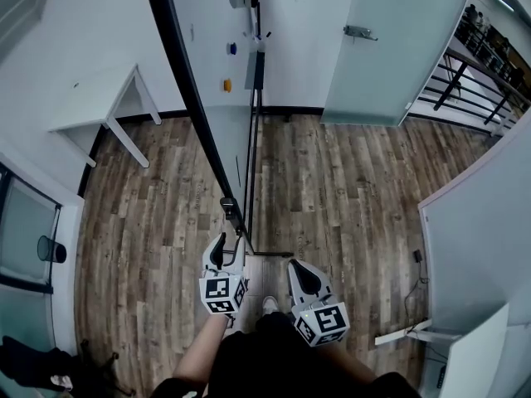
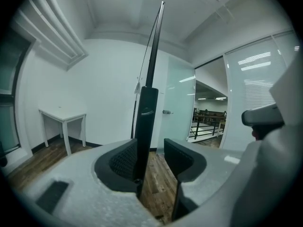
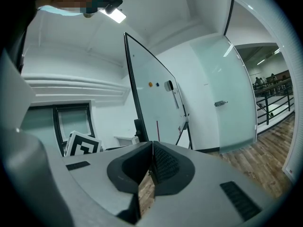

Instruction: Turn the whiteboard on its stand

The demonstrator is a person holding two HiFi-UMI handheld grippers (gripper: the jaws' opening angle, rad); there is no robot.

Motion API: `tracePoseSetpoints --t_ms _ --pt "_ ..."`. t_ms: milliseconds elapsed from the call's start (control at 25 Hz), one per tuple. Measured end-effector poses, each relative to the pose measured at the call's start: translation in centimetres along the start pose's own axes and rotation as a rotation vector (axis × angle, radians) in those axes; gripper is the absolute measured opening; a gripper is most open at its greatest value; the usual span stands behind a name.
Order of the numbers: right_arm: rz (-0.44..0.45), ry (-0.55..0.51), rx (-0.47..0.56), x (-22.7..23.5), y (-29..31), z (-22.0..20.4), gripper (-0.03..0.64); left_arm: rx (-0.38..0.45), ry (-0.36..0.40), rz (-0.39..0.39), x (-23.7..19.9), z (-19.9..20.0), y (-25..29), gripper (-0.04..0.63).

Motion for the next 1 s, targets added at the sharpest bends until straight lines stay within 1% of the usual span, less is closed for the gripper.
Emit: tracePoseSetpoints --t_ms 240,360,600,760,840,1000 --pt "0.002 0.003 -0.01 2.0 2.2 -0.2 0.014 -0.032 0.014 0.021 -0.9 -1.1 3.6 0.21" --pt "0.007 0.005 -0.01 2.7 3.0 -0.3 0.014 -0.045 0.019 0.029 -1.2 -1.7 4.9 0.219" --pt "0.003 0.015 -0.032 4.1 4.0 -0.8 0.014 -0.058 0.027 0.048 -1.7 -2.3 7.5 0.222" --pt "-0.001 0.018 -0.036 4.5 4.3 -0.9 0.014 -0.089 0.044 0.071 -2.1 -3.1 8.7 0.222" --pt "0.004 0.013 -0.036 4.8 4.4 -0.9 0.014 -0.087 0.052 0.08 -2.2 -3.4 9.0 0.221" --pt "-0.008 0.012 -0.04 5.1 4.1 -0.8 0.014 -0.052 0.065 0.076 -2.0 -3.4 9.1 0.202"
Point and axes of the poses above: the fingertips, and each gripper's own axes: y forward along the fingers, x to its right, z out of its top, the point moved 7 cm from there along -y, backward along the fingers, and after that the axes turned 8 degrees about x, right-handed, at the moved point
